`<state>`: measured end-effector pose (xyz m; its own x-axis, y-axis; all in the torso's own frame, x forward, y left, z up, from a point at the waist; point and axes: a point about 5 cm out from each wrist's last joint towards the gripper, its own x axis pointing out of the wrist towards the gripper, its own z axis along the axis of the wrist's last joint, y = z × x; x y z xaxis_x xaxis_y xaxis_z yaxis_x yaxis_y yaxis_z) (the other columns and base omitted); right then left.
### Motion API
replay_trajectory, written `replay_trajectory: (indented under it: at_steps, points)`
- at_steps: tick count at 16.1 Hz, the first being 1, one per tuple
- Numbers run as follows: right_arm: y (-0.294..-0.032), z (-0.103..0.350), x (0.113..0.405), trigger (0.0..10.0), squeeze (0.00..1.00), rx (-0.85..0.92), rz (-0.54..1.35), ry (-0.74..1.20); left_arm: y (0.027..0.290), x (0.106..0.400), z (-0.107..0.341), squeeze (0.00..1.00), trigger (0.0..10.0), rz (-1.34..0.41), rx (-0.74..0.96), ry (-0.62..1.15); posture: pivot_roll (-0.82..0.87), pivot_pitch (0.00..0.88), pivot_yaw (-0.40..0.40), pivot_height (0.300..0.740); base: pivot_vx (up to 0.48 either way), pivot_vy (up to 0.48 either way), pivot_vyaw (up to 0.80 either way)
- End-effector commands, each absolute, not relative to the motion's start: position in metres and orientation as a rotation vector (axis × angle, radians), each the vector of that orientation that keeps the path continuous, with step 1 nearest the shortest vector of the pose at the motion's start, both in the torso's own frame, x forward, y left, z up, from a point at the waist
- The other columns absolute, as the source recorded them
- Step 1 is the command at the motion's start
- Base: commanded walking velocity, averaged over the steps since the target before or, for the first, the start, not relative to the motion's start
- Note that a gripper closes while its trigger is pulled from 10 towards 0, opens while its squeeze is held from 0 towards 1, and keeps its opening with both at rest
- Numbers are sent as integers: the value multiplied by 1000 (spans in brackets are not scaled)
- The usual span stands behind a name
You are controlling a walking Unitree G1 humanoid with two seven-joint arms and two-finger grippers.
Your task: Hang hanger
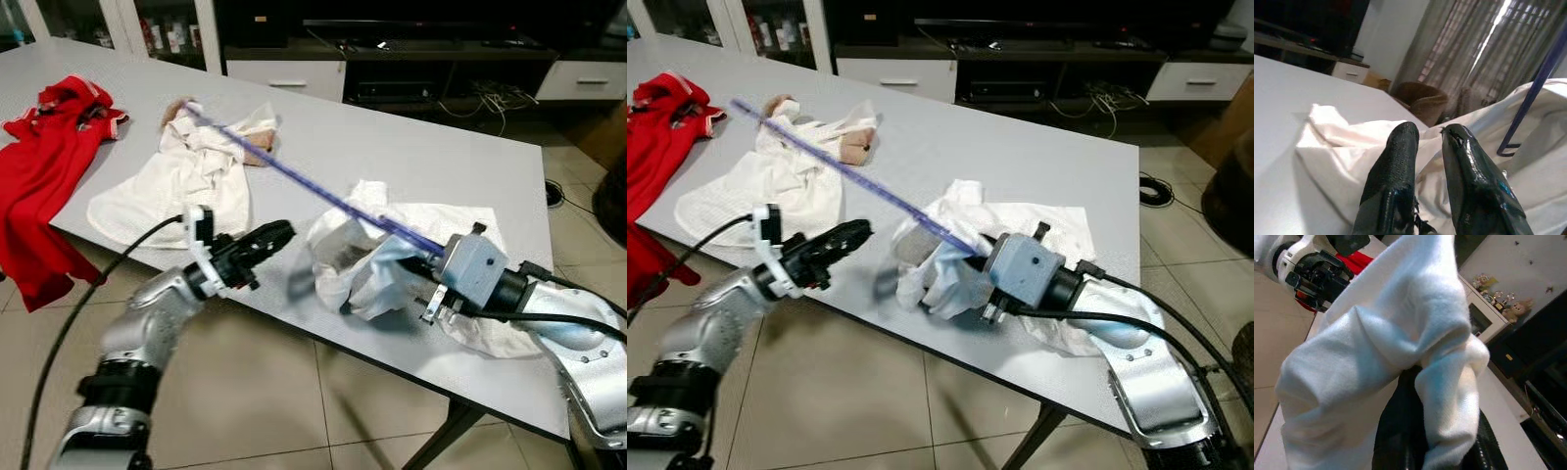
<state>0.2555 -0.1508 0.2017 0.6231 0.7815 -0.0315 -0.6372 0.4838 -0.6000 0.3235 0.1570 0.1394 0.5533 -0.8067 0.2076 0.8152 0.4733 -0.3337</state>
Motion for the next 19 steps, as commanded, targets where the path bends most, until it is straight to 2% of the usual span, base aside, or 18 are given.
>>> replay_trajectory:
  at_steps: [1,3,4,5,8,11,12,13,19]
  points:
    - [-148,205,252,0,0,-612,884,-287,150,325,139,0,10000,-1015,-410,-1,-39,49,14,740,0,0,0]
    - [-146,205,252,0,0,-608,886,-291,146,326,135,0,10000,-1023,-384,8,-39,48,17,740,0,0,0]
    - [-146,205,252,0,0,-608,886,-291,147,325,134,545,10000,-1021,-351,-2,-39,48,18,740,0,0,0]
    - [-145,205,252,0,0,-607,886,-290,147,322,133,1000,10000,-1045,-265,-5,-35,47,18,740,0,0,0]
    - [-145,204,253,0,0,-601,894,-288,151,324,133,1000,10000,-1007,-101,-27,-26,42,18,740,0,0,0]
    - [-142,203,256,0,0,-607,901,-276,154,328,134,1000,10000,-984,-89,-33,-24,41,18,740,0,0,0]
    - [-140,203,256,0,0,-606,906,-278,154,327,132,600,10000,-988,-75,-30,-25,41,18,740,0,0,0]
    - [-136,204,254,0,0,-595,923,-291,153,327,128,0,10000,-995,-50,-19,-27,40,17,740,0,0,0]
    - [-123,211,255,0,0,-583,941,-331,133,323,113,0,10000,-1056,-43,16,-45,35,20,740,0,0,0]
